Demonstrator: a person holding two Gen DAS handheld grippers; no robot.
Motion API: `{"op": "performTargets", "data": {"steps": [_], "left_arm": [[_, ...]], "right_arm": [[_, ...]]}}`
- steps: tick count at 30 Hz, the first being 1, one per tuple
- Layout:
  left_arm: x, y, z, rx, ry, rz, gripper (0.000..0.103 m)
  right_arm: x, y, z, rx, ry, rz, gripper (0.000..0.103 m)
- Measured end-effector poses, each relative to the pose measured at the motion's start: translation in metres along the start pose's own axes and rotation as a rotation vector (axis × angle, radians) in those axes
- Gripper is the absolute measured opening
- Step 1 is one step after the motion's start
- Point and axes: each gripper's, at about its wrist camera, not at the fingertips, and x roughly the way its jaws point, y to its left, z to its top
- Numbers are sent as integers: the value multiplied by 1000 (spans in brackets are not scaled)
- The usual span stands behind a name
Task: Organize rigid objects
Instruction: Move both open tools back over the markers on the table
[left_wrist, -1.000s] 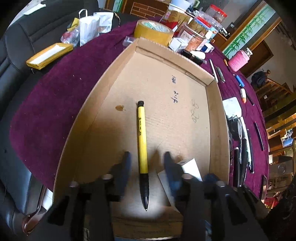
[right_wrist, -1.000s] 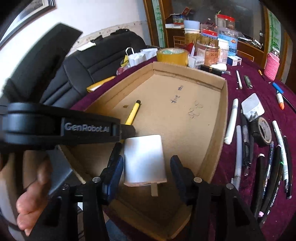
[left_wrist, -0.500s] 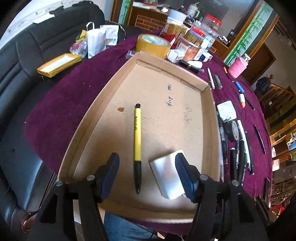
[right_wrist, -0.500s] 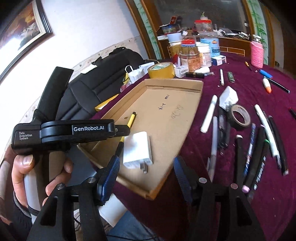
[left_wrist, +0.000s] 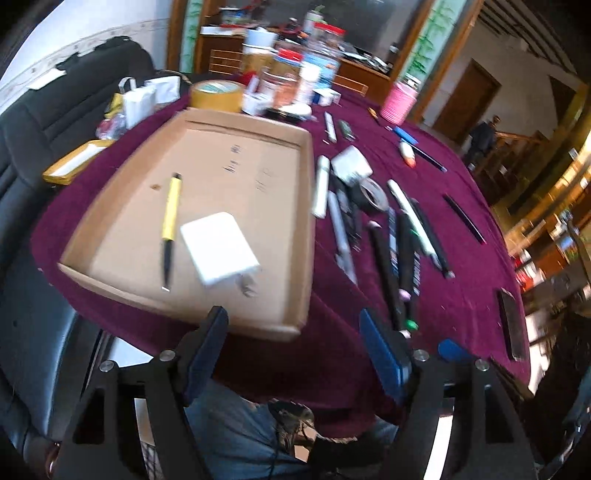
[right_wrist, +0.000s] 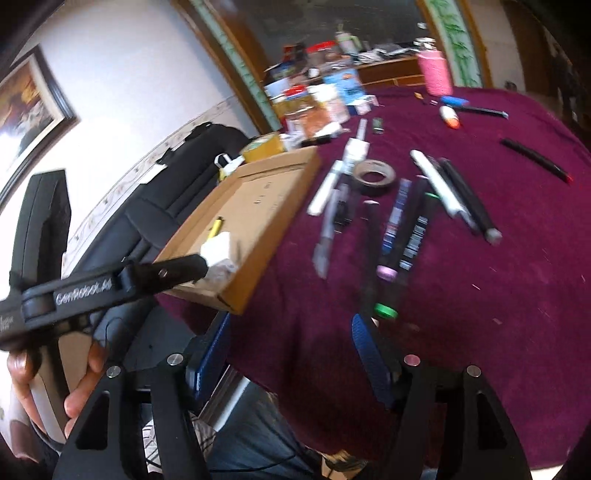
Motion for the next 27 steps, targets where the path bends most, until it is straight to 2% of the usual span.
{"op": "performTargets", "data": {"steps": [3,8,12,16,20,25,27], "left_arm": [[4,-13,-4,27,14,-26,73],[13,-31,-4,59,37,-65,73],[19,-37,-4,76,43,-63,73],[27,-38,2,88,44,-39,69],[28,-37,10,80,45,-46,62],[32,-45,19,109,45,-35,62],[35,-50,22,118,52,-38,62]], "right_arm": [[-12,-14,-4,15,-16,-46,70],[-13,-31,-2,65,-10,-77,56],[-8,-41,4,91,5,-103,54],[9,-53,17,139,42,-134,53],[32,-68,36,186,93,-197,36],[50,-87,55,235,102,-212,34],[57,-87,60,224,110,-236,29]]}}
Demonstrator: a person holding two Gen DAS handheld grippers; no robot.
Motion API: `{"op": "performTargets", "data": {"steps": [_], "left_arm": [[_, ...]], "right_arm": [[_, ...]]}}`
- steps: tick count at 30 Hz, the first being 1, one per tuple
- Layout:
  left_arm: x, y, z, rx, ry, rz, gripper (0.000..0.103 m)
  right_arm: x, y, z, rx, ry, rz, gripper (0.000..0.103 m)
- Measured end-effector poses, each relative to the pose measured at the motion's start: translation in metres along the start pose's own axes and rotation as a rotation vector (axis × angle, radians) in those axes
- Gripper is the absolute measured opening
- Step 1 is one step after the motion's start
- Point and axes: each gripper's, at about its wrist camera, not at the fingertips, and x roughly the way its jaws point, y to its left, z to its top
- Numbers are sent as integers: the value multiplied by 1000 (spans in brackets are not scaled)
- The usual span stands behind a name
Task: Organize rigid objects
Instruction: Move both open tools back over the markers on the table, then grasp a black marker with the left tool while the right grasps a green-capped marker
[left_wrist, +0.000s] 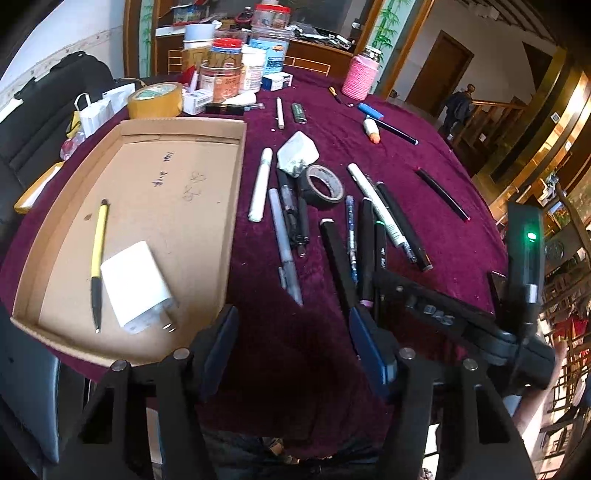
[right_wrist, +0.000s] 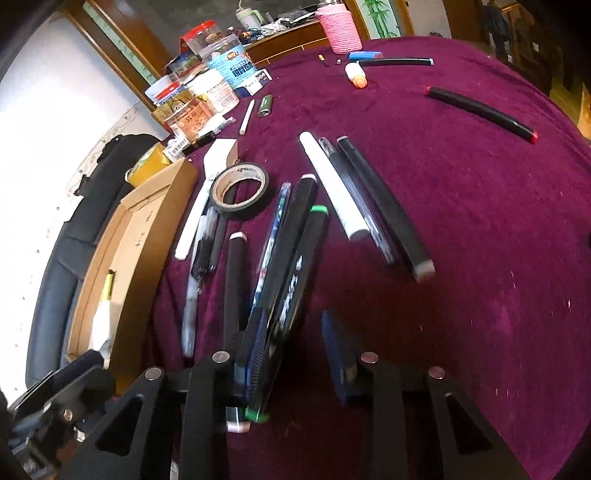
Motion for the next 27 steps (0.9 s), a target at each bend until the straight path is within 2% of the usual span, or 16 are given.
{"op": "performTargets", "data": {"steps": [2,5,7,9,11,14,16,17,20,24,25,27], "left_arm": [[4,-7,3,20,7,-5,62],[10,-17,6,42,24,-17,62],[15,-22,8,56,42,-16,62],[22,-27,11,63,66,-13,61],[32,-32,13,72,98,-10,50],[48,-40,19,76,135,-11,48],[57,-43,24,65,146,-15,46],[62,-44,27,55,155,-6,39],[73,-47,33,53,168,2,30],[89,-50,34,53,198,7,27],[94,-49,34,49,204,23,19],[99,-47,33,47,213,16,17]], "right_arm": [[3,5,2,-21,-5,-16,20],[-1,10,1,-72,-12,-47,13],[-8,8,-3,-101,-34,-96,12],[-12,2,-6,-99,-36,-86,12],[-16,-2,-9,-103,-34,-81,12],[-23,-5,-17,-134,-55,-123,12],[-25,-6,-20,-146,-68,-109,12],[-25,-7,-21,-146,-71,-101,12],[-28,-13,-24,-133,-77,-70,13],[-30,-18,-27,-122,-88,-33,13],[-30,-20,-27,-113,-86,-22,13],[-30,-24,-25,-92,-78,0,13]]}}
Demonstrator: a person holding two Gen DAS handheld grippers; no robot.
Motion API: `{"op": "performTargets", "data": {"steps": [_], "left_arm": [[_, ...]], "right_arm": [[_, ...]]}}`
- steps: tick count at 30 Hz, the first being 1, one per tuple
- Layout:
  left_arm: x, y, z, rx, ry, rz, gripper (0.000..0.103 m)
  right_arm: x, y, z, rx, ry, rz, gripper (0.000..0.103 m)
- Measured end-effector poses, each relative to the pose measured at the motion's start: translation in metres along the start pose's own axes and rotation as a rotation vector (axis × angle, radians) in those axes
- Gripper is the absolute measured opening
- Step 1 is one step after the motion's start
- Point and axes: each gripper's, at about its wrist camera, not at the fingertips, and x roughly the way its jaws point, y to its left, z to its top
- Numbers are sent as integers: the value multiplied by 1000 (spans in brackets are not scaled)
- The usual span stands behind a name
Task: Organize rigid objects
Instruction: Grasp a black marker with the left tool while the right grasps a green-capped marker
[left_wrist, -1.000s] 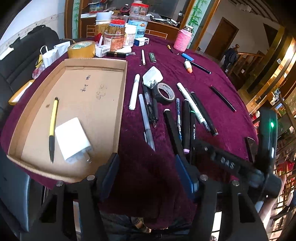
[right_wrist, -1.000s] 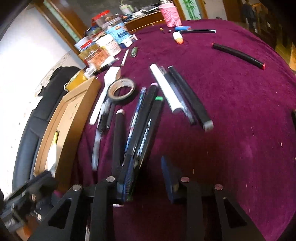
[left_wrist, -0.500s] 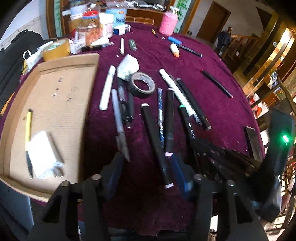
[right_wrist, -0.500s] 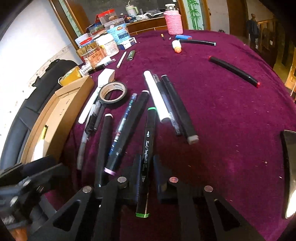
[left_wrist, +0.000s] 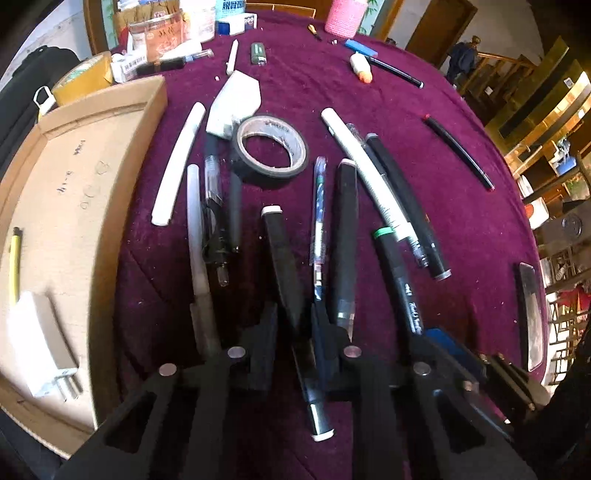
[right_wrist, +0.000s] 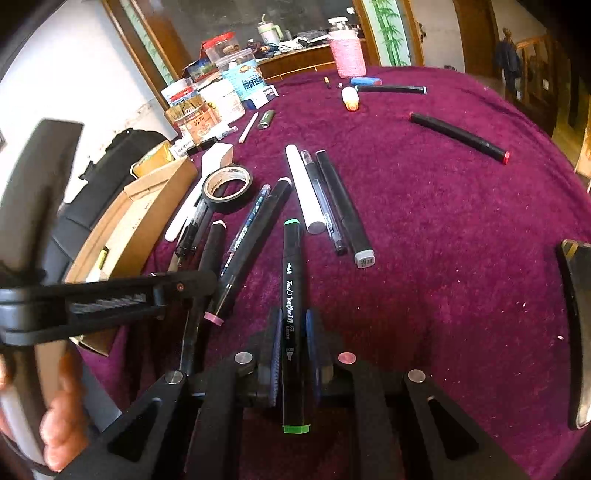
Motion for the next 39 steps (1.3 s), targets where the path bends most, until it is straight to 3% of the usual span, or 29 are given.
{"op": "performTargets", "data": {"steps": [4,7,10,15,19,23,28,34,39], "left_arm": [[-3,10,-8,-35,-19,-33,17],[-5,5,-18,14,-62,0,18],[-8,0,-23,63,-85,13,17],[-32,20,-22,-4,-130,-122,14],[-60,29,-20,-35,-178,-221,14],[-85,50,-27,-76,-196,-331,14],[-119,101,-33,-147,-207,-382,14],[-156,174,-35,-246,-298,-322,14],[-147,232,-38,-343,-291,-228,14]], "right_arm": [[0,-4,-1,8,3,38,14],[5,-4,-1,31,16,51,24],[9,3,0,21,7,20,24],[12,13,3,-9,12,-66,17],[-1,18,7,20,-11,-21,16],[-15,49,11,-35,-49,28,17],[-25,99,12,-119,-72,140,17],[-3,152,24,-187,-30,225,17],[27,187,31,-233,19,234,17]]}}
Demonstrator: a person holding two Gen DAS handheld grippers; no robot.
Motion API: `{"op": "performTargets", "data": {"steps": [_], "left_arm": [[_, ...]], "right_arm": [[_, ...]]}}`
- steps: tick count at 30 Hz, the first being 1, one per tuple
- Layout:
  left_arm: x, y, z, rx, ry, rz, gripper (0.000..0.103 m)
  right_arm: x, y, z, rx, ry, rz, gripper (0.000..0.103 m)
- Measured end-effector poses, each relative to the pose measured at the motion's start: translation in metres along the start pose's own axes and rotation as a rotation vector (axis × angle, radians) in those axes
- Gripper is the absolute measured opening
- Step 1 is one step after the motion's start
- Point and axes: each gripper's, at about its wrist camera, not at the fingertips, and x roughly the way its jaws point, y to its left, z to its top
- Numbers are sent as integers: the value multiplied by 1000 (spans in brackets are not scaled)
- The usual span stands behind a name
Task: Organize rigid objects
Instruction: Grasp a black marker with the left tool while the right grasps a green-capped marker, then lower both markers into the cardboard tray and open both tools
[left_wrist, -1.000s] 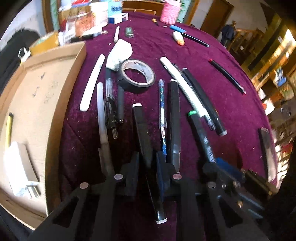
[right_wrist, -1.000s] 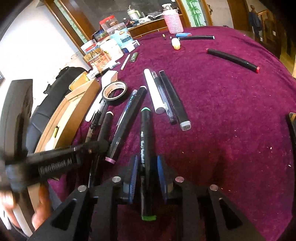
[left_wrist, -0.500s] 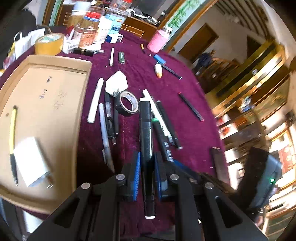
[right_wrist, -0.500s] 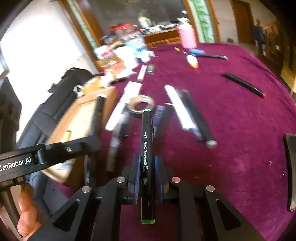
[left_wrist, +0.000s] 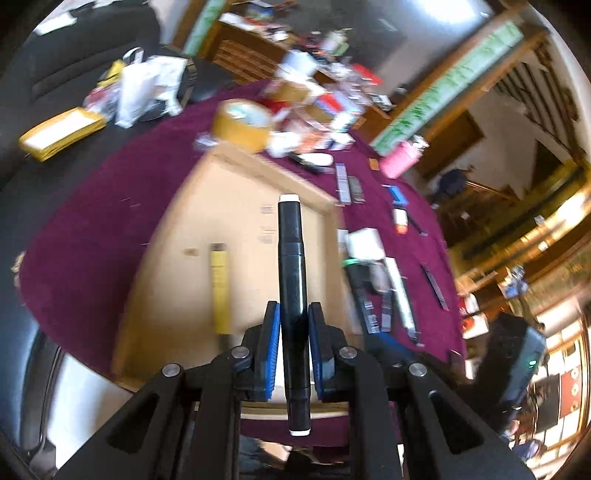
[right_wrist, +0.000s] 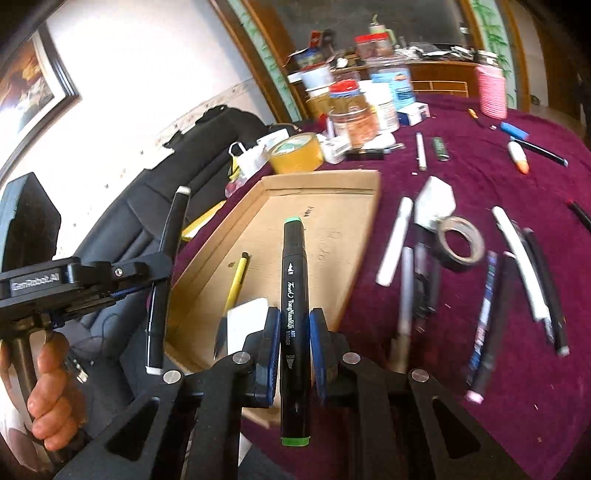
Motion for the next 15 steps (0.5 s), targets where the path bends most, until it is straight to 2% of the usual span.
{"op": "performTargets", "data": {"steps": [5,15], "left_arm": [[18,42,7,-79,33,47,14],[45,55,11,-31,77,128,14]], "right_arm": [[30,8,12,12,54,-24,17],[65,20,22,-7,101,-81,17]]}}
